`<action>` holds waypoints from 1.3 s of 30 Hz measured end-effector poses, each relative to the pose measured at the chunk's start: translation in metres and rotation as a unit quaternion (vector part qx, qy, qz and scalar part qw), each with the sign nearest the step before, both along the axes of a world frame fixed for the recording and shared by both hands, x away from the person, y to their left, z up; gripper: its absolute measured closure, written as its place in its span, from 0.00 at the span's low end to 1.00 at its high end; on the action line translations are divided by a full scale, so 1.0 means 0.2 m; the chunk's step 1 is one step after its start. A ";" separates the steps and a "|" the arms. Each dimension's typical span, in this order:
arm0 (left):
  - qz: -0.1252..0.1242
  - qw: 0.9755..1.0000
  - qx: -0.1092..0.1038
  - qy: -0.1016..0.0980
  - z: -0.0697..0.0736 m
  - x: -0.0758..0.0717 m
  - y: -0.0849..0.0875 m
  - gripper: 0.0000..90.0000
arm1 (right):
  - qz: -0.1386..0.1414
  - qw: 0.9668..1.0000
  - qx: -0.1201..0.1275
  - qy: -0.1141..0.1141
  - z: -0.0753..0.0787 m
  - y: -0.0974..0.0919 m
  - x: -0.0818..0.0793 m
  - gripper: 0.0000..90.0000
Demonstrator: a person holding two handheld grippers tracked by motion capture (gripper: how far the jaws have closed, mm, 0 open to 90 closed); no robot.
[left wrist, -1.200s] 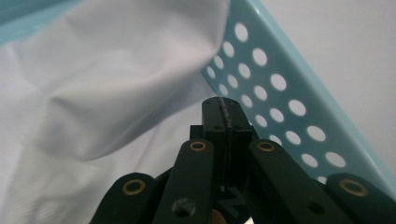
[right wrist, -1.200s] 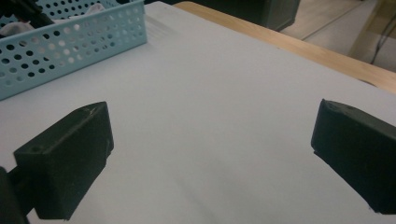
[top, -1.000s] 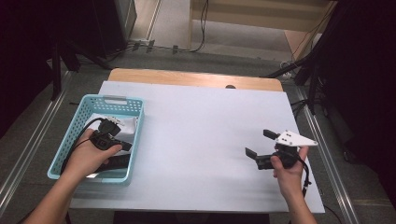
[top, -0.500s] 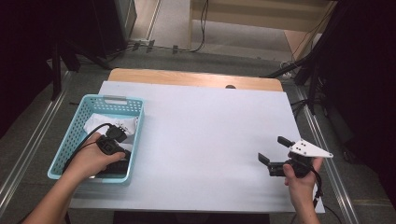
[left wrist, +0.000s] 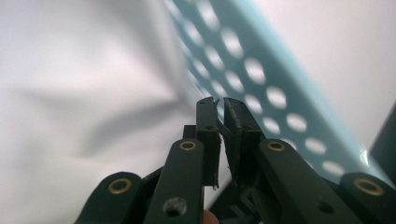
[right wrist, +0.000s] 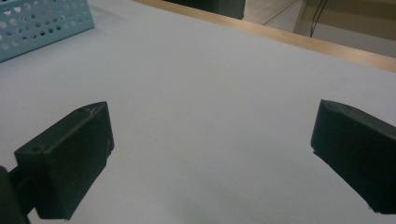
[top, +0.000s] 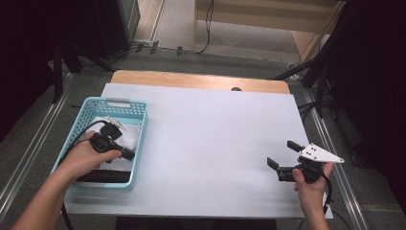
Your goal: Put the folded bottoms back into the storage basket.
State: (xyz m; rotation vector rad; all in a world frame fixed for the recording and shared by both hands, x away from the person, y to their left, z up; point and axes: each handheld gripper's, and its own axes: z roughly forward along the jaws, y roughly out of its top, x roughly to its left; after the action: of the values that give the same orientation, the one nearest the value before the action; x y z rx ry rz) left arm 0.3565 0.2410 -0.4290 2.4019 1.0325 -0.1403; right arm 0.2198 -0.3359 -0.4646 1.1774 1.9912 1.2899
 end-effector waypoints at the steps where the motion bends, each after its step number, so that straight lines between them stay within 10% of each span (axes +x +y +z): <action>1: 0.021 1.000 -0.005 -0.016 0.03 0.02 0.02 0.94 | 0.000 1.000 -0.001 0.000 0.00 0.00 0.00 0.00; 4: 0.085 0.995 -0.021 -0.056 0.06 0.07 0.10 0.92 | 0.002 1.000 -0.002 0.001 0.00 0.00 0.00 0.00; 10: 0.189 0.976 0.002 -0.104 -0.01 0.14 0.24 0.73 | 0.006 1.000 -0.004 0.002 -0.01 0.01 0.00 0.00; 18: 0.285 0.947 0.073 -0.129 -0.09 0.19 0.31 0.69 | 0.007 1.000 -0.007 0.007 -0.03 0.02 0.01 0.00; 25: 0.290 0.938 0.130 -0.136 -0.16 0.21 0.27 0.65 | 0.013 1.000 -0.017 0.008 -0.04 0.05 0.01 0.00; 31: 0.311 0.933 0.131 -0.124 -0.21 0.24 0.26 0.66 | 0.015 1.000 -0.023 0.009 -0.05 0.07 0.01 0.00; 39: 0.296 0.936 0.143 -0.128 -0.20 0.23 0.24 0.96 | 0.018 0.999 -0.023 0.015 -0.07 0.07 0.02 0.00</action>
State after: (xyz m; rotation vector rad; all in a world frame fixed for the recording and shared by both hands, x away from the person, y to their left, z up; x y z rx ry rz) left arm 0.4028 0.2899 -0.4695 2.1484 1.6770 0.5540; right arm 0.2232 -0.3220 -0.4784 1.1511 2.0618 1.2444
